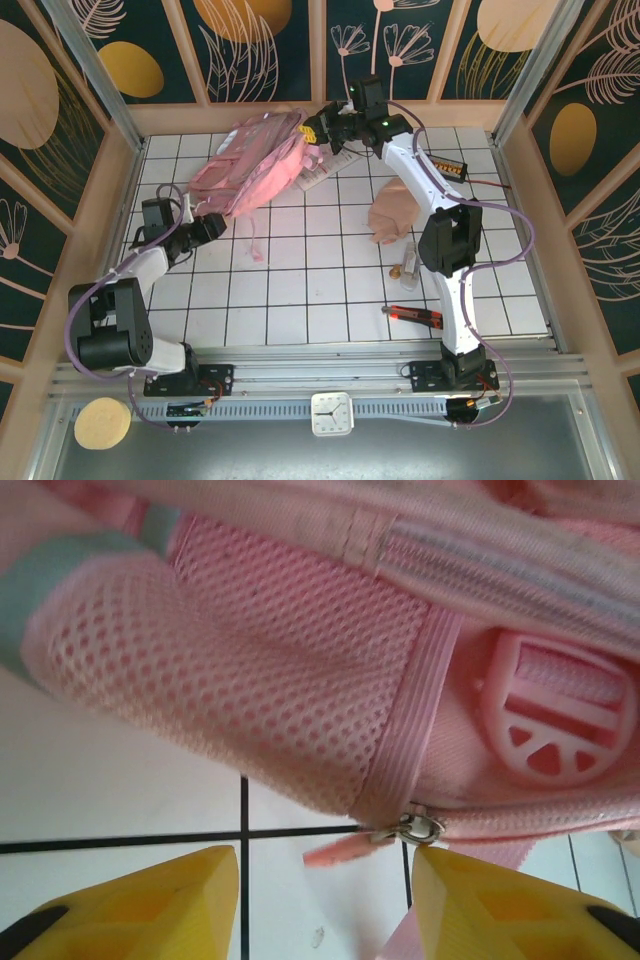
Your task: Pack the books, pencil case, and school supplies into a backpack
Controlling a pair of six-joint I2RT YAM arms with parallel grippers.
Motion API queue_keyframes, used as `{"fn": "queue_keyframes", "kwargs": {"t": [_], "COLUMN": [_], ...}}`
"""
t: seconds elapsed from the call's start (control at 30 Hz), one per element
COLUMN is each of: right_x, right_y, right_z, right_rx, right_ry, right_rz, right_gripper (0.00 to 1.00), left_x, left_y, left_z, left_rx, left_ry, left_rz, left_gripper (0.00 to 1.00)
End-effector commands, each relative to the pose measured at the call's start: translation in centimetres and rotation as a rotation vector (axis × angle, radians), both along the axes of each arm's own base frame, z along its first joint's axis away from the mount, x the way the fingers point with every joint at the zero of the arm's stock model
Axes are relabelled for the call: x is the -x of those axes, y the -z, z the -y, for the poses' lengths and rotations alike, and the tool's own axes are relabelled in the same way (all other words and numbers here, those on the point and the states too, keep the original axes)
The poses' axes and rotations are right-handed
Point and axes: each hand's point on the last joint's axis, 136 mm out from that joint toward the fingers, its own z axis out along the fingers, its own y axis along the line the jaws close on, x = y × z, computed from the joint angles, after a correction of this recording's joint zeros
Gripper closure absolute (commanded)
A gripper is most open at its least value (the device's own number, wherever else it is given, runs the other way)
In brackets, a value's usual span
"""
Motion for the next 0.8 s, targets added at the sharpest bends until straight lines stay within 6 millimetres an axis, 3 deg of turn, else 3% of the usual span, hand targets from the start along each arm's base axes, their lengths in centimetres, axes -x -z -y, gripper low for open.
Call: {"fn": "queue_keyframes", "kwargs": {"t": [0.0,0.2,0.53,0.77], "right_x": [0.3,0.1,0.2,0.3], "right_y": [-6.8,-6.8,-7.0,-7.3], "right_z": [-0.5,-0.8,-0.6,-0.7], "right_rx": [-0.115,-0.126,-0.128,-0.137], "right_ry": [-0.016,-0.018,-0.024,-0.021], "right_rz": [0.178,0.173,0.175,0.176], "right_gripper": [1.00,1.00,1.00,1.00], "left_x": [-0.4,-0.5,-0.9,-0.5], "left_y": [-0.6,0.9,0.7,2.3], "left_z": [-0.2,2.0,3.9,3.2], "left_rx": [-0.105,-0.137,-0.017,-0.050], "left_ry": [0.071,0.150,0.211,0.176], "left_rz": [0.018,-0.022,-0.022,-0.057], "left_gripper": [0.53,0.55,0.61,0.63]}}
